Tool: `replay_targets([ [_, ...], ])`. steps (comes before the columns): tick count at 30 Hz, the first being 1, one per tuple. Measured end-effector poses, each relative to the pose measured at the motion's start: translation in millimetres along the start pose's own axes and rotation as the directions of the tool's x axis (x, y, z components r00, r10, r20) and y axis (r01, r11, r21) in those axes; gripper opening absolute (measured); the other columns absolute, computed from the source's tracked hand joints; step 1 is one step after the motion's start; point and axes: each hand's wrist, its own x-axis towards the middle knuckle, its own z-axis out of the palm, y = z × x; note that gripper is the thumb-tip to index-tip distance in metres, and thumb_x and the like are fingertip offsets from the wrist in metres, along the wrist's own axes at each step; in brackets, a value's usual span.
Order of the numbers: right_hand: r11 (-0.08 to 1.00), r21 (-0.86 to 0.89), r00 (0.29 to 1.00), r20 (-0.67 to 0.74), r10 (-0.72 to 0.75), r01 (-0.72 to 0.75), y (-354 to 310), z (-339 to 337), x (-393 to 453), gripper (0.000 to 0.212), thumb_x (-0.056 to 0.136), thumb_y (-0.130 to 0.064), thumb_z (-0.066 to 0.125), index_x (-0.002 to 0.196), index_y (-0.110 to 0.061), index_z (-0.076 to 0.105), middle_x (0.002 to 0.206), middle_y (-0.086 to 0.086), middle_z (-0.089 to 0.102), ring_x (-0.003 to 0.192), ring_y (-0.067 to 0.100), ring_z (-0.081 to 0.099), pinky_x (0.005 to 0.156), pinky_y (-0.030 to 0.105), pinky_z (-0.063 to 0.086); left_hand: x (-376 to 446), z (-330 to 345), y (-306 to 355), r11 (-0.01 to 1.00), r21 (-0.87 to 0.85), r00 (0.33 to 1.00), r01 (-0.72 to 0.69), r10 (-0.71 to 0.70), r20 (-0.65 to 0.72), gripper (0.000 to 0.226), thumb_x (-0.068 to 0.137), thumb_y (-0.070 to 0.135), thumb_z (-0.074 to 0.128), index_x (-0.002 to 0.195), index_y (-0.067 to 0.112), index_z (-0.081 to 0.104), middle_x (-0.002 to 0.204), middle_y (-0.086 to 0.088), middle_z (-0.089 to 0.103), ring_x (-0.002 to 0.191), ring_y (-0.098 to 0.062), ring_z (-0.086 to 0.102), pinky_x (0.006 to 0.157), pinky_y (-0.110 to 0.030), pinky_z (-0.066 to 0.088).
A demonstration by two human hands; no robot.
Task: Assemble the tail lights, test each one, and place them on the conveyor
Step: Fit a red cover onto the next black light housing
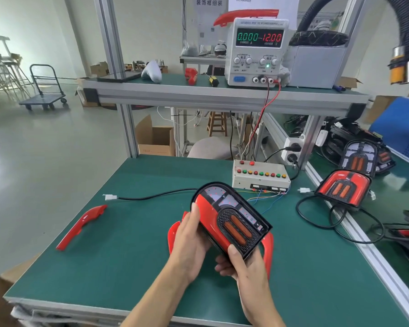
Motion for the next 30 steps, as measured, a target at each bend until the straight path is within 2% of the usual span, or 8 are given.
replay_targets([
  [3, 0.999, -0.027, 0.998, 0.060, -0.019, 0.020, 0, -1, -2, 0.023, 0.098, -0.009, 0.062, 0.120, -0.007, 0.054, 0.079, 0.023, 0.073, 0.064, 0.030, 0.070, 0.057, 0.029, 0.055, 11, 0, 11, 0.998, -0.057, 0.996, -0.013, 0.008, -0.088, 0.060, 0.094, 0.046, 0.058, 0.137, 0.004, 0.056, 0.130, -0.020, 0.067, 0.128, -0.039, 0.058, 0.113, -0.056, 0.042],
  [8, 0.999, -0.032, 0.997, 0.068, -0.022, 0.024, -2, 3, -2, 0.049, 0.091, -0.032, 0.074, 0.132, -0.017, 0.051, 0.083, 0.020, 0.073, 0.068, 0.029, 0.071, 0.061, 0.031, 0.057, 13, -4, 9, 0.993, -0.118, 0.992, -0.027, 0.012, -0.126, 0.043, 0.092, 0.029, 0.065, 0.127, 0.005, 0.064, 0.128, -0.022, 0.067, 0.121, -0.040, 0.062, 0.111, -0.058, 0.043],
  [10, 0.999, -0.040, 0.997, 0.076, -0.019, 0.022, -1, 3, -2, 0.055, 0.090, -0.033, 0.074, 0.136, -0.019, 0.048, 0.085, 0.020, 0.074, 0.071, 0.030, 0.071, 0.064, 0.033, 0.057, 12, -4, 10, 0.992, -0.111, 0.990, -0.053, 0.037, -0.139, 0.034, 0.091, 0.030, 0.065, 0.118, 0.010, 0.069, 0.127, -0.022, 0.068, 0.111, -0.034, 0.065, 0.107, -0.056, 0.046],
  [13, 0.999, -0.051, 0.996, 0.085, -0.015, 0.019, -1, 3, -2, 0.059, 0.087, -0.033, 0.073, 0.138, -0.019, 0.047, 0.086, 0.020, 0.074, 0.072, 0.030, 0.072, 0.064, 0.032, 0.057, 13, -4, 8, 0.992, -0.102, 0.988, -0.072, 0.057, -0.143, 0.027, 0.090, 0.030, 0.066, 0.112, 0.014, 0.071, 0.121, -0.019, 0.070, 0.107, -0.031, 0.063, 0.104, -0.054, 0.047],
  [16, 0.998, -0.056, 0.996, 0.087, -0.006, 0.011, 0, 3, -3, 0.063, 0.082, -0.030, 0.071, 0.138, -0.016, 0.047, 0.087, 0.019, 0.075, 0.071, 0.029, 0.071, 0.062, 0.030, 0.057, 15, -6, 9, 0.994, -0.089, 0.990, -0.062, 0.050, -0.131, 0.029, 0.089, 0.030, 0.067, 0.113, 0.014, 0.071, 0.121, -0.019, 0.070, 0.106, -0.031, 0.063, 0.105, -0.055, 0.046],
  [20, 0.998, -0.057, 0.995, 0.100, -0.008, 0.013, 0, 2, -3, 0.058, 0.087, -0.027, 0.070, 0.139, -0.014, 0.046, 0.086, 0.019, 0.075, 0.070, 0.029, 0.071, 0.062, 0.029, 0.057, 14, -9, 11, 0.997, -0.048, 0.995, -0.052, 0.048, -0.089, 0.032, 0.089, 0.032, 0.068, 0.115, 0.014, 0.071, 0.120, -0.017, 0.071, 0.105, -0.029, 0.064, 0.105, -0.055, 0.047],
  [25, 0.998, -0.068, 0.994, 0.111, -0.006, 0.014, -2, 4, -5, 0.061, 0.083, -0.031, 0.071, 0.138, -0.019, 0.045, 0.086, 0.019, 0.074, 0.070, 0.028, 0.070, 0.062, 0.028, 0.056, 13, -17, 11, 0.997, 0.000, 0.996, -0.075, 0.075, -0.043, 0.040, 0.096, 0.034, 0.061, 0.127, 0.008, 0.064, 0.130, -0.022, 0.066, 0.113, -0.030, 0.064, 0.106, -0.052, 0.048],
  [30, 0.996, -0.084, 0.994, 0.105, -0.009, 0.018, -3, 5, -6, 0.056, 0.083, -0.031, 0.070, 0.133, -0.019, 0.047, 0.081, 0.021, 0.073, 0.066, 0.029, 0.069, 0.060, 0.030, 0.054, 14, -20, 9, 0.998, -0.010, 0.997, -0.069, 0.068, -0.041, 0.041, 0.097, 0.034, 0.060, 0.128, 0.006, 0.063, 0.131, -0.022, 0.065, 0.118, -0.032, 0.061, 0.110, -0.054, 0.046],
])
